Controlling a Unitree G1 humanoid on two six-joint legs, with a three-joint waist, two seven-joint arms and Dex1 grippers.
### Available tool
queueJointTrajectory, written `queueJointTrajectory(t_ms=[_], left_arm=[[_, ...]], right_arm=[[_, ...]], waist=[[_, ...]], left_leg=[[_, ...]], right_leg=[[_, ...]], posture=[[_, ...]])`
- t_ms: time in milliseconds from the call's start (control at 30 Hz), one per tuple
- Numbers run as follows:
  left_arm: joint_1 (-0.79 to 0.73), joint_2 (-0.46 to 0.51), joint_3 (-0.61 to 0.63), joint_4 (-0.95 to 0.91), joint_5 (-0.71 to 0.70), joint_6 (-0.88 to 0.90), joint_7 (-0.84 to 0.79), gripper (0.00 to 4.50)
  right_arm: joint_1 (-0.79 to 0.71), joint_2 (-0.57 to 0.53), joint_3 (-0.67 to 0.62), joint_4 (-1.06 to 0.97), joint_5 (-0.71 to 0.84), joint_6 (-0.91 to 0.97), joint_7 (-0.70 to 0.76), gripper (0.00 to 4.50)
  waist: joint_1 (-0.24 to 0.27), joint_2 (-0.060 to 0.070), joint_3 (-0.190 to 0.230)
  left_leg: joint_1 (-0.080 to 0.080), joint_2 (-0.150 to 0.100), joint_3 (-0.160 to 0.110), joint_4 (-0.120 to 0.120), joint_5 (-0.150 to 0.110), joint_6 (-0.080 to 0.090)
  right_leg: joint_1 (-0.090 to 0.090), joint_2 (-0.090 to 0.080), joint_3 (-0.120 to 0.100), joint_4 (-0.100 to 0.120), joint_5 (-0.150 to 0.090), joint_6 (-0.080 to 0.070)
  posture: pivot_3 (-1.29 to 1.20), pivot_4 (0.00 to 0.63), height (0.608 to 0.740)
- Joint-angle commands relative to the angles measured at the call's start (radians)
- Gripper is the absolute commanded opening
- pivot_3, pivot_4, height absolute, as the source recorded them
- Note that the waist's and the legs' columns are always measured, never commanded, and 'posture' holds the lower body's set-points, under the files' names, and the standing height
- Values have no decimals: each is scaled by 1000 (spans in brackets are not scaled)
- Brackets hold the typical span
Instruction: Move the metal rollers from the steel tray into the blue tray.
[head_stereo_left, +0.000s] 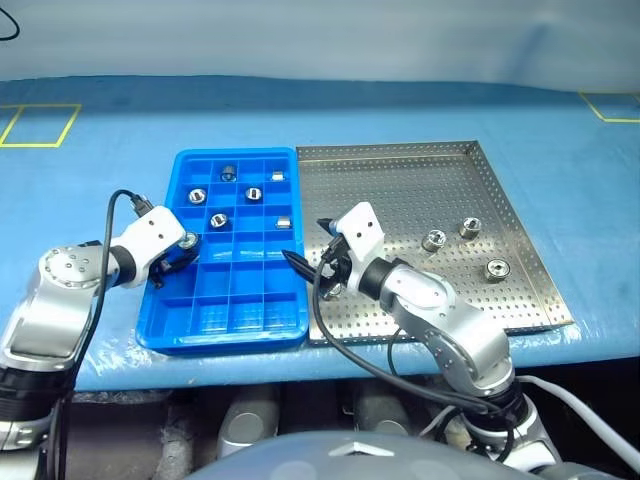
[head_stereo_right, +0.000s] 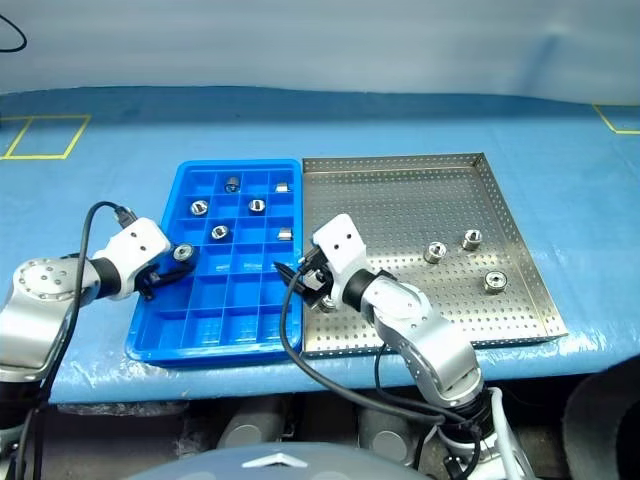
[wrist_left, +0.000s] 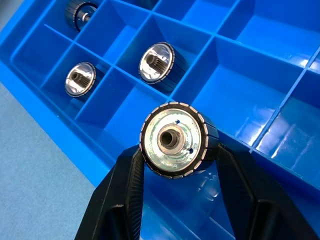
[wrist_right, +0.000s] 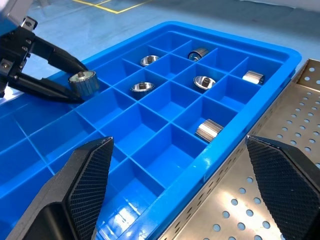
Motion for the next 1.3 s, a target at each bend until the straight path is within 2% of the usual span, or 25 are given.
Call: queueJointTrajectory(t_ms=[33, 133, 267, 367, 500, 567, 633, 767, 933, 1133, 1300], left_arm=[[-42, 21, -45, 35, 36, -8, 13, 1875], [-56, 45, -83, 63, 73, -12, 14, 1875], [-65, 57, -74, 43, 45, 10, -6, 3250], [-112, 2, -28, -4, -38, 33, -19, 4179], [-257, -147, 26, -60, -205, 52, -46, 4179], [-336, -185, -4, -51, -244, 40, -81, 4179], [-449, -221, -86, 3, -258, 11, -139, 4179], [-647, -279, -317, 190, -199, -97, -312, 4179], [-795, -348, -548, 438, -118, -225, -551, 4350], [-874, -409, -707, 615, -23, -347, -740, 4350], [-912, -415, -823, 674, 25, -458, -788, 4350]], right_arm=[[16, 10, -23, -59, -2, -16, -12, 4500], [39, 5, -35, -88, -6, -7, -23, 4500], [81, -6, -69, -134, -7, 10, -43, 4500], [108, -12, -92, -167, -5, 24, -55, 4500], [136, -25, -149, -218, 13, 51, -60, 4500], [147, -36, -189, -240, 24, 71, -61, 4500], [171, -60, -245, -263, 31, 101, -61, 4500], [252, -139, -318, -298, 11, 154, -71, 4500], [354, -138, -386, -358, 2, 165, -105, 4500], [433, -82, -383, -411, -15, 156, -158, 4500], [466, -43, -361, -423, -32, 137, -187, 4500]], waist=[[-1, 0, 0], [-5, 1, 0], [-18, 1, 0], [-23, 1, 0], [11, 2, 1], [8, -2, -1], [-4, -2, -1], [-18, 0, -2], [-67, 1, -1], [-108, 2, -1], [-124, 2, -1]], left_leg=[[0, 0, 0, 0, 0, 0], [1, 0, -1, 0, 0, 0], [1, 0, -1, 0, 0, -1], [1, 0, -1, 0, 0, -1], [-1, -3, -6, 2, 0, 0], [-2, -5, -11, 4, 0, 1], [-1, -6, -9, 4, 0, 0], [0, -8, -7, 3, 1, 0], [0, -4, -3, 2, 0, 2], [0, -1, -1, 1, -1, 4], [0, 0, 3, 3, -2, 4]], right_leg=[[0, 0, 0, 0, 0, 0], [1, 0, -1, 0, 0, 0], [2, 0, -1, 0, -2, 1], [2, 0, -1, 0, -2, 2], [3, -3, -3, -1, -1, 3], [4, -4, -7, -3, 0, 1], [6, -6, -6, -2, 1, 0], [6, -7, -5, -1, 0, 0], [4, -3, -2, -1, -1, 3], [3, 2, 1, -1, -3, 5], [3, 2, 5, -1, -3, 5]], posture=[[96, 150, 740], [70, 150, 740], [41, 150, 740], [41, 150, 740], [31, 150, 740], [33, 150, 740], [18, 150, 740], [-9, 150, 740], [-100, 150, 740], [-167, 150, 740], [-194, 150, 740]])
